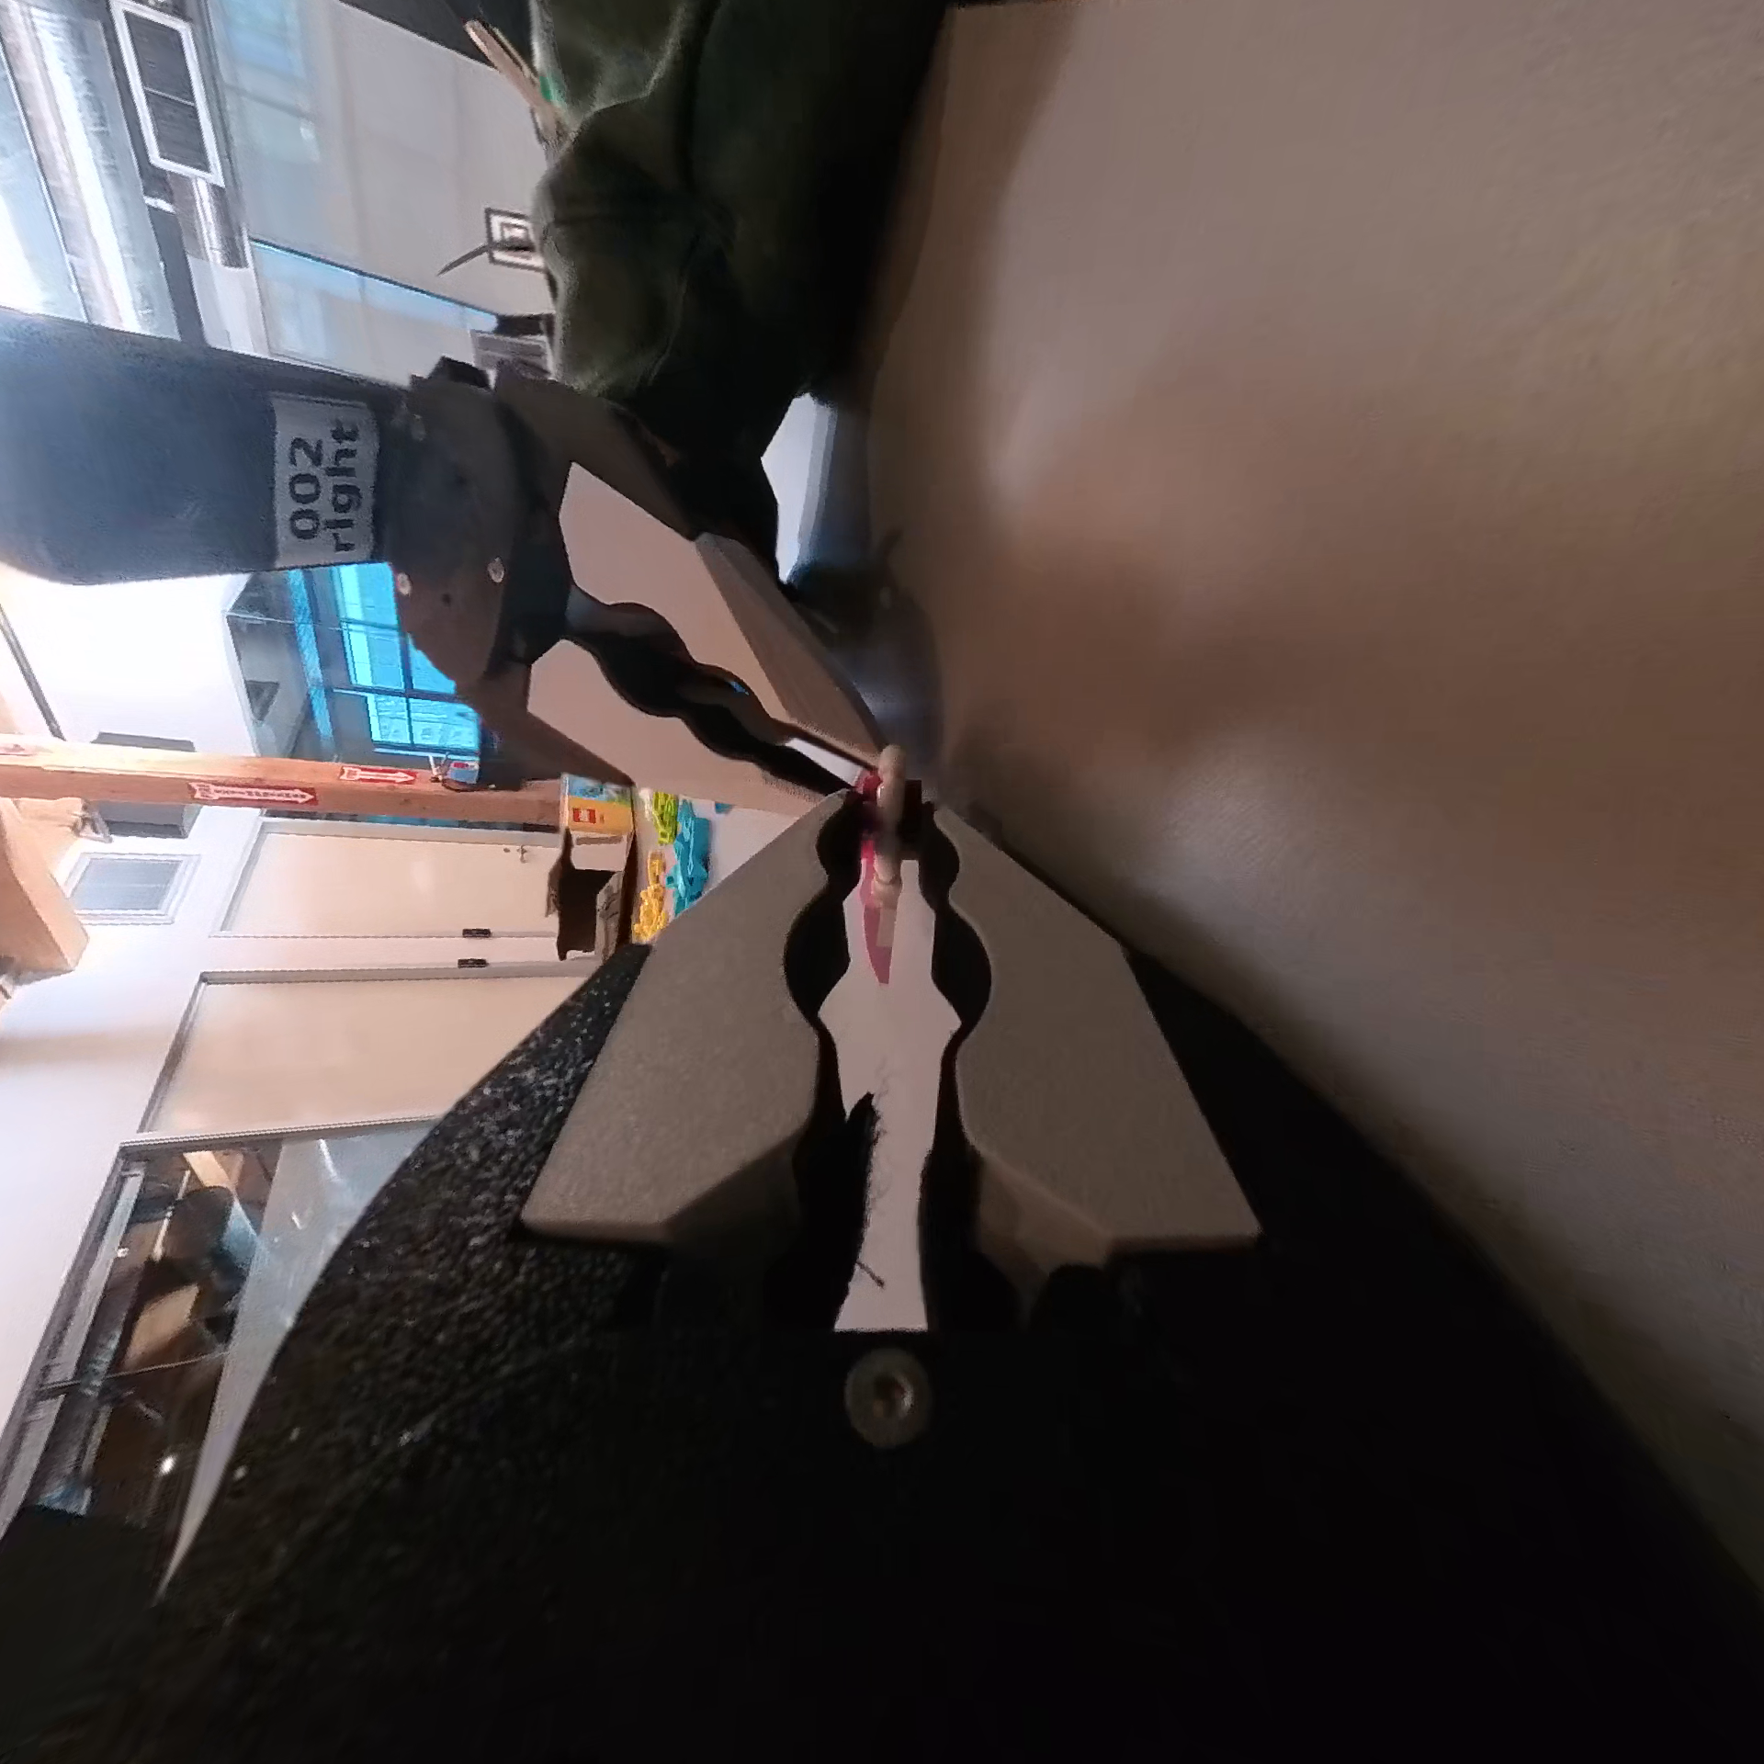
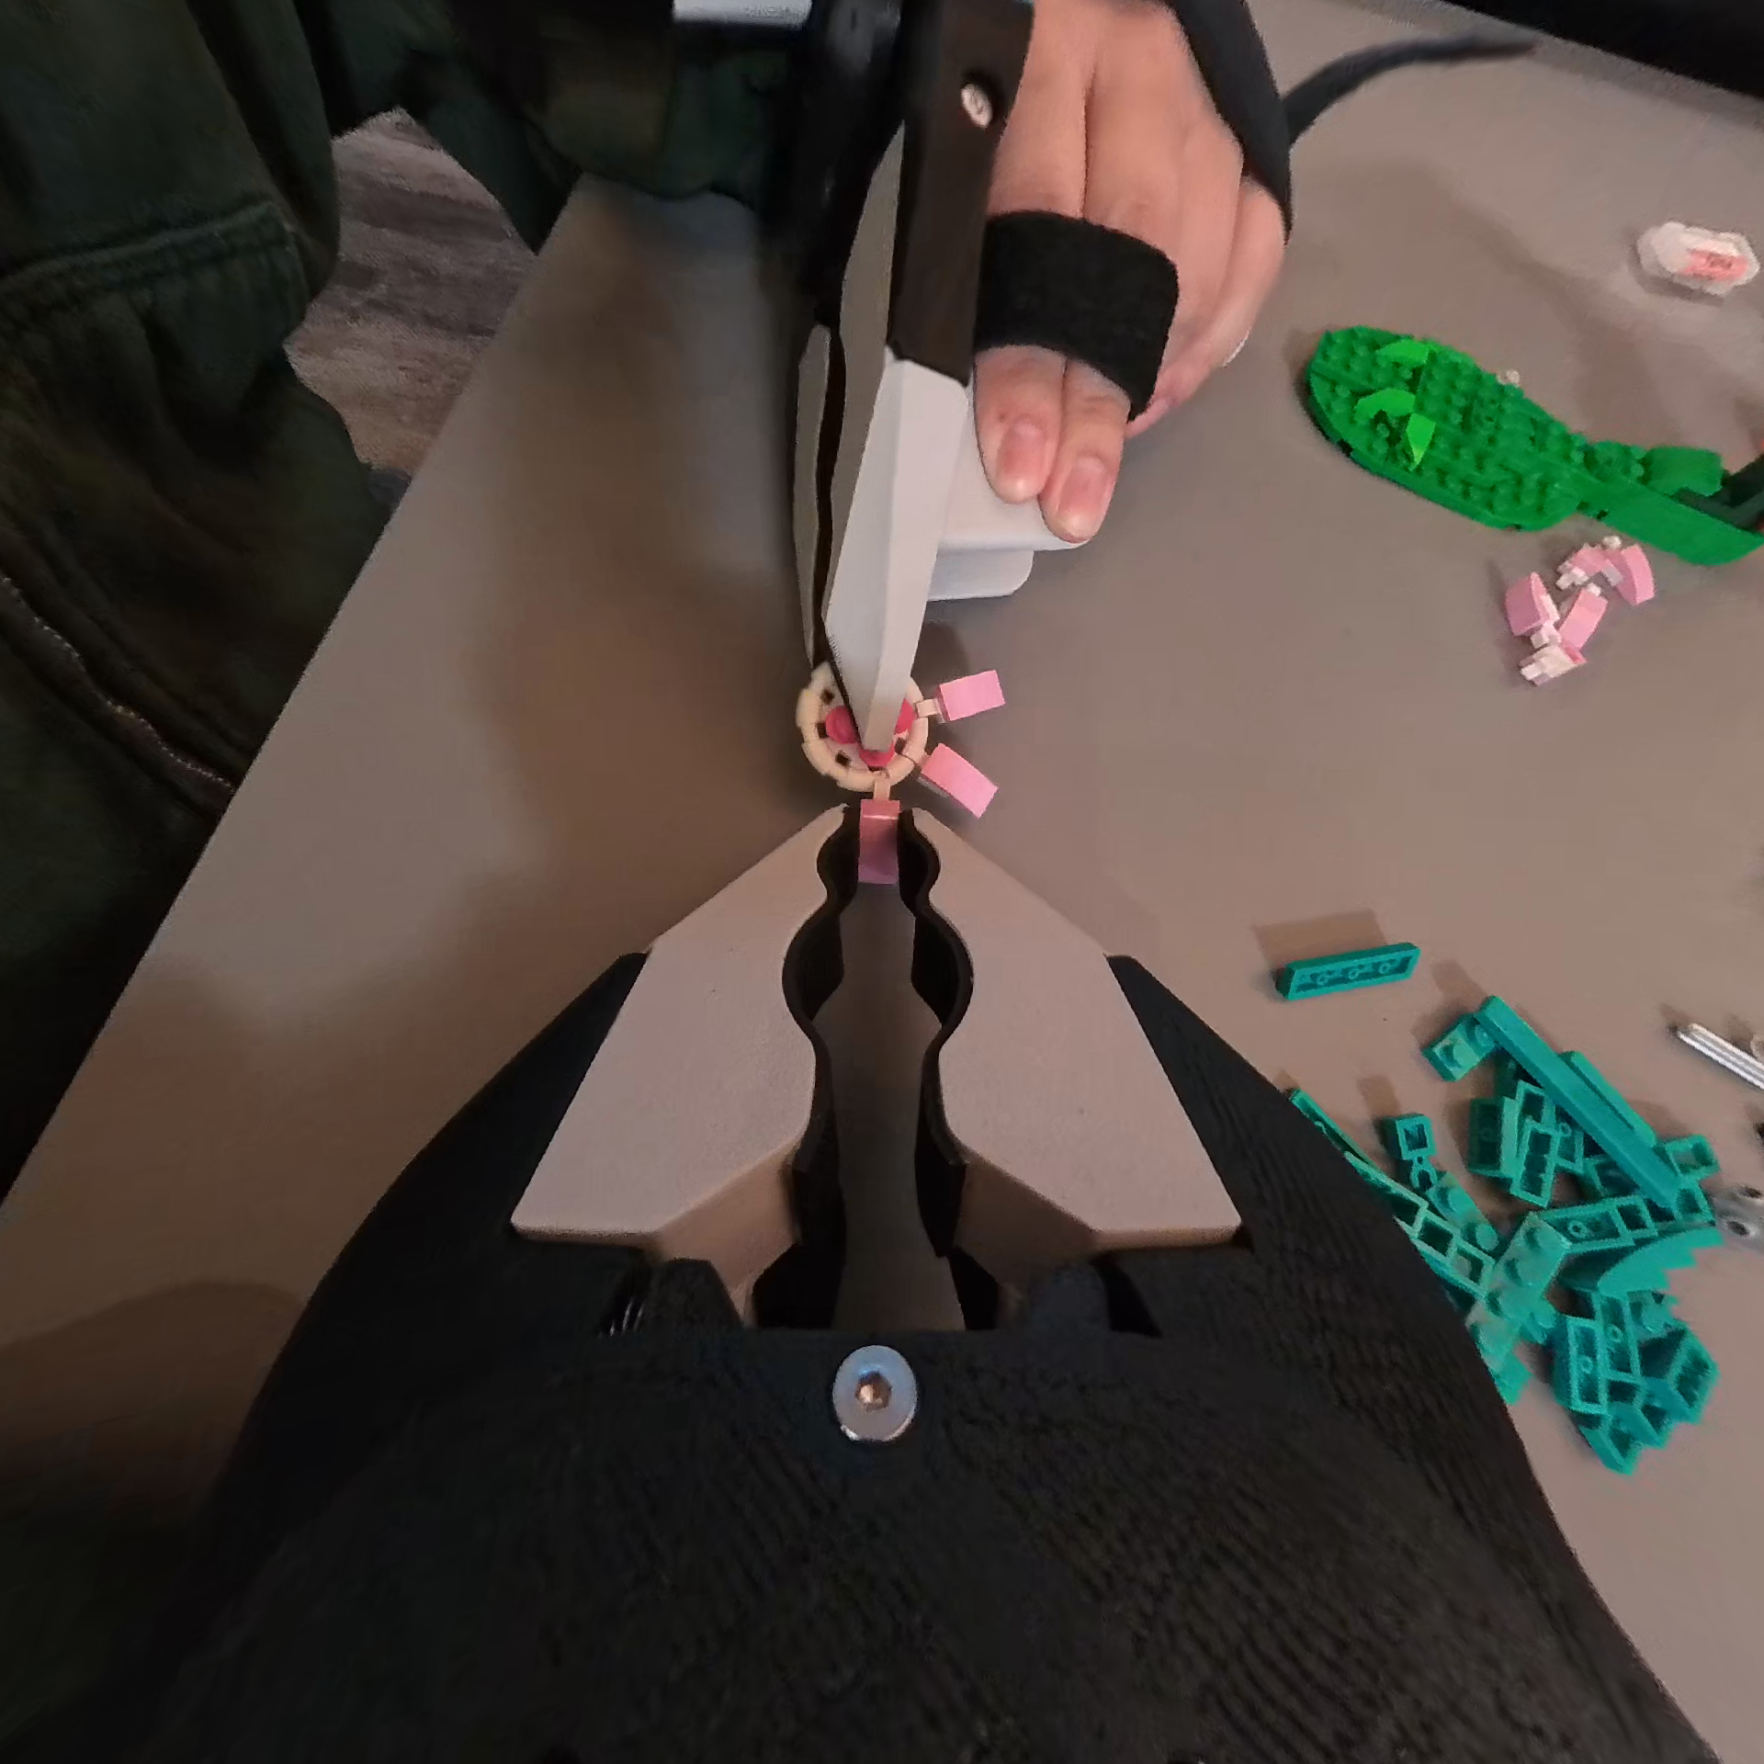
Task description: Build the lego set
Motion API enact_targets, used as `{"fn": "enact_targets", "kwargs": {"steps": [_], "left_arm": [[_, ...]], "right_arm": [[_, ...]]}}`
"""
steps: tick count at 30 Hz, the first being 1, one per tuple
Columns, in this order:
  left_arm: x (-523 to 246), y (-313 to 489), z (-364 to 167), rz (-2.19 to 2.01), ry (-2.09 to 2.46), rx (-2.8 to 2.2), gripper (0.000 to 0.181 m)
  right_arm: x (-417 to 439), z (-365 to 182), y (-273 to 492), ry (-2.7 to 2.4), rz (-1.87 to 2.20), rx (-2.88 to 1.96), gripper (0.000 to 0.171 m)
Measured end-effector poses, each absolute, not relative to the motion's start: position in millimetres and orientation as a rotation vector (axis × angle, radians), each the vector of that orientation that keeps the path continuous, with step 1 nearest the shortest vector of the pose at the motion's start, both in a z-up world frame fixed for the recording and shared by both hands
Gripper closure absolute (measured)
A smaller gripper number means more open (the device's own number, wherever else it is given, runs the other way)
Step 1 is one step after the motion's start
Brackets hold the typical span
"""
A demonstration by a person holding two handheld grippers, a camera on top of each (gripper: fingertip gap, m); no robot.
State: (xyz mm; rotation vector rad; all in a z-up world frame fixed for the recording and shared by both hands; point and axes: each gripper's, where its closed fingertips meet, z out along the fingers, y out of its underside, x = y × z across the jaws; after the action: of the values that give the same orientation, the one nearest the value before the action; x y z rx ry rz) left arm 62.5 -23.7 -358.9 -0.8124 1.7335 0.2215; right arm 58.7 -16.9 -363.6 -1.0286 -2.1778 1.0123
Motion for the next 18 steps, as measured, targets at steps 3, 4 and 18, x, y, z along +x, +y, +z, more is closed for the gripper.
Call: {"fn": "enact_targets", "kwargs": {"steps": [3, 4, 18], "left_arm": [[64.0, -25.4, -358.4, 0.207, 1.732, -0.805, 0.173], [64.7, -26.5, -359.6, 0.201, 1.74, -0.802, 0.173], [52.5, -7.0, -348.7, 0.314, 1.654, -0.87, 0.173]], "right_arm": [[61.1, -362.3, -18.6, -2.178, 1.037, -1.021, 0.165], [61.7, -363.0, -19.8, -2.188, 1.037, -1.017, 0.165], [70.0, -322.6, -0.1, -1.929, 1.222, -1.025, 0.171]]}}
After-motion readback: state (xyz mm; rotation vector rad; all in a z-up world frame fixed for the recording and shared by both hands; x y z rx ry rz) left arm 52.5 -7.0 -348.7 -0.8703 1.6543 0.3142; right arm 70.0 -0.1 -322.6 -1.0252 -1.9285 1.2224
